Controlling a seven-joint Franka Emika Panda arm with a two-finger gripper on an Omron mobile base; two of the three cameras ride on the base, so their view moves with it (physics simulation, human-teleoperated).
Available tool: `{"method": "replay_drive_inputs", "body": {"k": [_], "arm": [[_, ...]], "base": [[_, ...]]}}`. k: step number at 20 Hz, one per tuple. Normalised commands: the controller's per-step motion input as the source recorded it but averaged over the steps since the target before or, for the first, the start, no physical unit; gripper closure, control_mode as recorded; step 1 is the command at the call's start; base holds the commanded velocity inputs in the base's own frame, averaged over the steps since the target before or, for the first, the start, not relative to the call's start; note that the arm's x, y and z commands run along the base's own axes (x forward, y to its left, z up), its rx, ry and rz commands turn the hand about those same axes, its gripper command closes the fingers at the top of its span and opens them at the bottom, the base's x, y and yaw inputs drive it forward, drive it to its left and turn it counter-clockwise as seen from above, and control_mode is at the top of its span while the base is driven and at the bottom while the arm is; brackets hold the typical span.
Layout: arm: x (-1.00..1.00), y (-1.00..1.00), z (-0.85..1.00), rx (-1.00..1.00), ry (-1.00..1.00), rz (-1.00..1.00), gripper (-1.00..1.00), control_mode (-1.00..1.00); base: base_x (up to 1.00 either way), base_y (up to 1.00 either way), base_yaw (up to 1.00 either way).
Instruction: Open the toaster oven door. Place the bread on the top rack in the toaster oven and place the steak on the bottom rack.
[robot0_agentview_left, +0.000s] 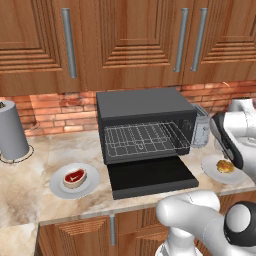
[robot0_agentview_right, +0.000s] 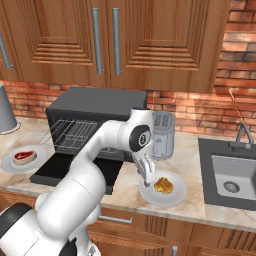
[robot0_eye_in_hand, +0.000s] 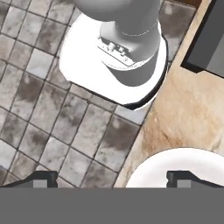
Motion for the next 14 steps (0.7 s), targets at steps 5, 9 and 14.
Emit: {"method": "replay_drive_inputs", "body": {"k": [5,9,14], "arm": [[0.16,0.05,-0.58,0.06,0.06,0.00,-1.00,-1.00],[0.22,-0.03,-0.48,0.06,0.02,0.00,-1.00,-1.00],[0.34,-0.09,-0.28,0.05,0.00,0.00,-1.00,-1.00]], "base": [[0.00,0.00,0.00],[0.00,0.00,0.00],[0.00,0.00,0.00]]}}
